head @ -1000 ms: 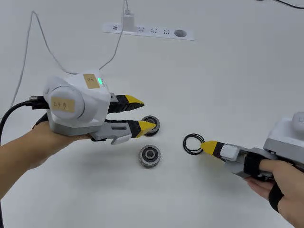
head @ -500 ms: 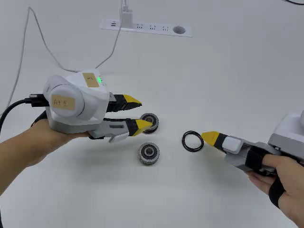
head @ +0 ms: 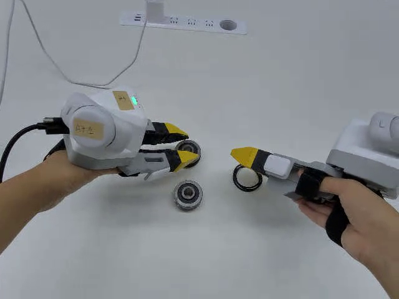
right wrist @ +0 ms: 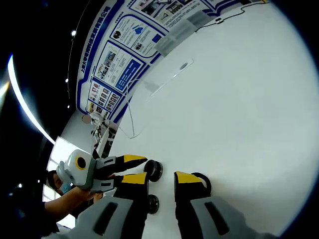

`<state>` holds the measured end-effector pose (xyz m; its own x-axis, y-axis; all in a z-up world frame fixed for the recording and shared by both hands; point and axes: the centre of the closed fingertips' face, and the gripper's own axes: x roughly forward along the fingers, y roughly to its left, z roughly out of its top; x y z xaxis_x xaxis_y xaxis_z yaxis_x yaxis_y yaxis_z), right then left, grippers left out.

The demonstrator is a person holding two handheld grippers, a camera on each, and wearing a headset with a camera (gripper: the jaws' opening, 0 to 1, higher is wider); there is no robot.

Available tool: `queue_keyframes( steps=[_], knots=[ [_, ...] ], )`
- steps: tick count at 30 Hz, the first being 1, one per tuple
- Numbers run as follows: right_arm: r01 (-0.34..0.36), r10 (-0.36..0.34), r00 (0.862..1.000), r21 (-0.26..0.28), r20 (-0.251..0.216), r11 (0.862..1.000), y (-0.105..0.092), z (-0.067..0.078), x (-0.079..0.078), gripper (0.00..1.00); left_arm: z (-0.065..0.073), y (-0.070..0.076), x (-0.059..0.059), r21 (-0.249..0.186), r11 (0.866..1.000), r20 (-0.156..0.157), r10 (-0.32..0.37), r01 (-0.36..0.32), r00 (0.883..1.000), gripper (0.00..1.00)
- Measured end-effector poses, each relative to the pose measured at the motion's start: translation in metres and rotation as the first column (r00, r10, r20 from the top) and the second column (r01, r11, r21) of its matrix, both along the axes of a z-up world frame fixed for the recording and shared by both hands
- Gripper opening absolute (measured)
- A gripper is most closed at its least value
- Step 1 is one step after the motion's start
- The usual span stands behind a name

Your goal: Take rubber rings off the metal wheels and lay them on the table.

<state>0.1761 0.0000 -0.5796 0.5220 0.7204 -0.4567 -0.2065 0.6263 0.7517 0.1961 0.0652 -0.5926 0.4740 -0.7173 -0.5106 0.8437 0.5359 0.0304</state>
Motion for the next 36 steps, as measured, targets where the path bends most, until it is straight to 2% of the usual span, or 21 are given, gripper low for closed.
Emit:
queue_keyframes(
  steps=[19, 23, 25, 27, 29, 36],
  knots=[
    [-0.012, 0.012, 1.000, 0.025, -0.004, 1.000, 0.013, 0.000, 0.004, 0.21, -0.005, 0.004, -0.003, 0.002, 1.000, -0.019, -0.005, 0.005, 1.000, 0.15],
    [-0.021, 0.021, 1.000, 0.044, -0.005, 0.999, 0.017, 0.000, 0.006, 0.21, -0.005, 0.004, -0.004, 0.003, 1.000, -0.015, -0.011, 0.011, 1.000, 0.14],
    [-0.047, 0.047, 0.999, 0.071, 0.000, 0.996, 0.023, 0.001, 0.006, 0.22, -0.004, 0.005, -0.004, 0.006, 1.000, -0.010, -0.020, 0.020, 1.000, 0.14],
    [-0.099, 0.098, 0.995, 0.096, 0.019, 0.990, 0.033, 0.004, 0.003, 0.23, -0.004, 0.005, -0.004, 0.008, 1.000, -0.007, -0.027, 0.028, 1.000, 0.14],
    [-0.125, 0.125, 0.992, 0.115, 0.007, 0.985, 0.040, 0.003, -0.001, 0.28, -0.004, 0.005, -0.005, 0.014, 0.999, 0.001, -0.040, 0.040, 0.999, 0.14],
    [-0.148, 0.150, 0.989, 0.125, -0.005, 0.981, 0.056, -0.003, -0.002, 0.40, -0.004, 0.005, -0.006, 0.025, 0.998, 0.018, -0.062, 0.061, 0.998, 0.14]
  ],
)
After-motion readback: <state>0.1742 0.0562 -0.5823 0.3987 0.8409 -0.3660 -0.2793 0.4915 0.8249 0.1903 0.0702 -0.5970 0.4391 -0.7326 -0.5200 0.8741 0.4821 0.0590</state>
